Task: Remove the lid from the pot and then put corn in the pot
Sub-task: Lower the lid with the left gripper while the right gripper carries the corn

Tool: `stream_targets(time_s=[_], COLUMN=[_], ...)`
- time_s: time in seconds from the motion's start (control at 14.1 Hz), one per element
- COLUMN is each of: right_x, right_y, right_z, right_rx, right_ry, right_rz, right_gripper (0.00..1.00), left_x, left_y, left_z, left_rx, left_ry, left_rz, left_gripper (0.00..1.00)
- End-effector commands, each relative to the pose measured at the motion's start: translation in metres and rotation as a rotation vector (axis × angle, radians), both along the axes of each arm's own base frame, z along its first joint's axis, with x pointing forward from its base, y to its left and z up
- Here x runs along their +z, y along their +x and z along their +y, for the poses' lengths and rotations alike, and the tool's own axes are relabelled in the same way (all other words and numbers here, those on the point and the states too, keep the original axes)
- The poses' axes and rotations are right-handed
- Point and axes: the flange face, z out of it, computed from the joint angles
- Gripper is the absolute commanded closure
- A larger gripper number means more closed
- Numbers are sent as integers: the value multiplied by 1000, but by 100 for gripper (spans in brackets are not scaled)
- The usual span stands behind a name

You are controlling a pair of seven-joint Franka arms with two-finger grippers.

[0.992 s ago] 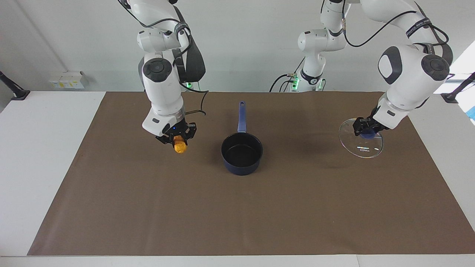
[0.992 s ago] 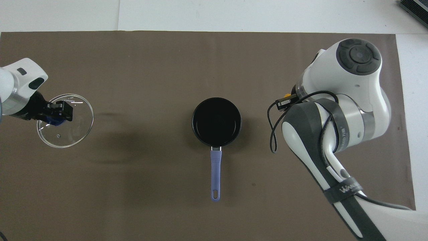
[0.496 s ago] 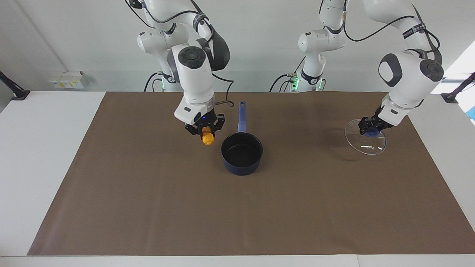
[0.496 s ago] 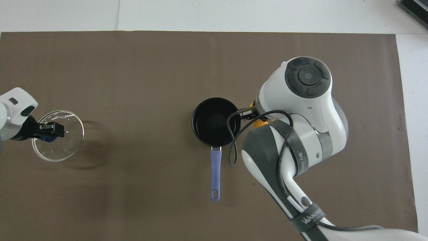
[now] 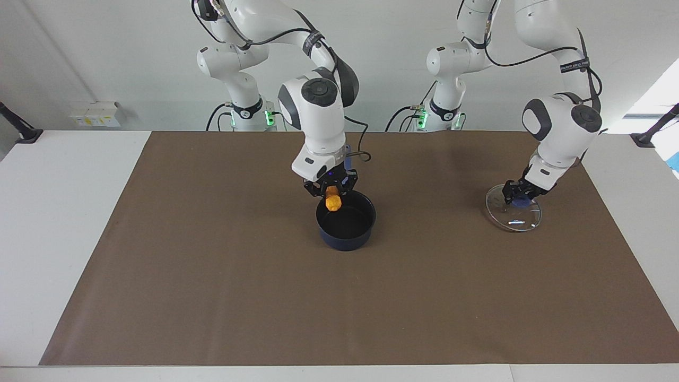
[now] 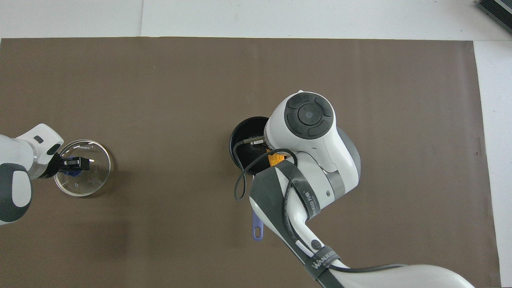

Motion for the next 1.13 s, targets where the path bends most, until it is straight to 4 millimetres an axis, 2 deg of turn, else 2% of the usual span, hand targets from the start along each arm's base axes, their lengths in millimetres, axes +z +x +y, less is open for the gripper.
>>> stream_targets(time_s=[0.0,0.07,0.28,0.43,0.64,0.85,1.06], right_x=[-23,-25,-30,-46,-67,-75,-89], right_y=[5,6,6,6,4,2,3], right_z=[27,32,33,33,31,28,26], right_rx=[-21,-18,-18,-21,-24,-24,-17], right_ry=[13,25,32,25,21,22,22], right_rz=[-6,-23,-37,-29,-28,-29,-32], right_gripper=[100,100,100,100,100,100,100], left_x=[2,2,2,9,45,77,95], left_y=[-1,0,4,10,28,41,44], left_z=[3,3,4,1,-9,-41,-76], left_rx=[-4,1,-2,-15,-44,-93,-78], left_ry=[-7,-8,-9,-7,-3,-2,1], left_rz=[-22,-22,-24,-29,6,27,35], left_gripper=[73,1,0,0,0,0,0])
